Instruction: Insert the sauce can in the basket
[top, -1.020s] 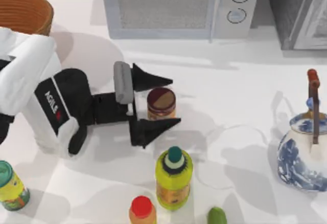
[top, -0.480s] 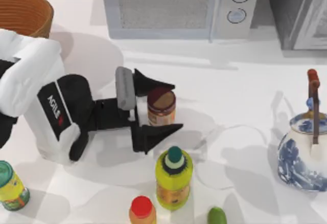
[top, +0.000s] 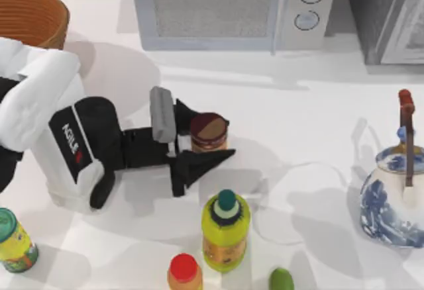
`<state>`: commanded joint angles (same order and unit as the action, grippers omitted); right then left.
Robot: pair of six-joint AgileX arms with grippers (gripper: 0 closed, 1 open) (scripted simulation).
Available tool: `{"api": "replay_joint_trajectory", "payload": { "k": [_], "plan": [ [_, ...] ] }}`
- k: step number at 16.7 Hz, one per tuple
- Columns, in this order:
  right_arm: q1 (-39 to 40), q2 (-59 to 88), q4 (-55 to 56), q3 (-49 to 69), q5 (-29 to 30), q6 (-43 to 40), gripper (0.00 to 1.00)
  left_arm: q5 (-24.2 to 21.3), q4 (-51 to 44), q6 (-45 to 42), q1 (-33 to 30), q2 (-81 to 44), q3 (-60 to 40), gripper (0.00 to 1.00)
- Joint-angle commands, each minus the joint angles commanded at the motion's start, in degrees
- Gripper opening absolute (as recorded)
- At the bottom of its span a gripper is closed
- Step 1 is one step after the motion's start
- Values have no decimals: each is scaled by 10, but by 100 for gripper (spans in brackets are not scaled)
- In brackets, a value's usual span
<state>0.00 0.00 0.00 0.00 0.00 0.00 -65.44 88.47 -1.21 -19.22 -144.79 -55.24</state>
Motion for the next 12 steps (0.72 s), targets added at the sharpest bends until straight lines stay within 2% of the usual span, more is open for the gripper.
{"api": "replay_joint_trajectory", "payload": {
  "k": [4, 12],
  "plan": [
    [0, 0, 0, 0, 0, 0, 100, 0, 0, 0, 0, 0, 0, 2],
    [0, 0, 0, 0, 0, 0, 100, 0, 0, 0, 0, 0, 0, 0]
  ]
}}
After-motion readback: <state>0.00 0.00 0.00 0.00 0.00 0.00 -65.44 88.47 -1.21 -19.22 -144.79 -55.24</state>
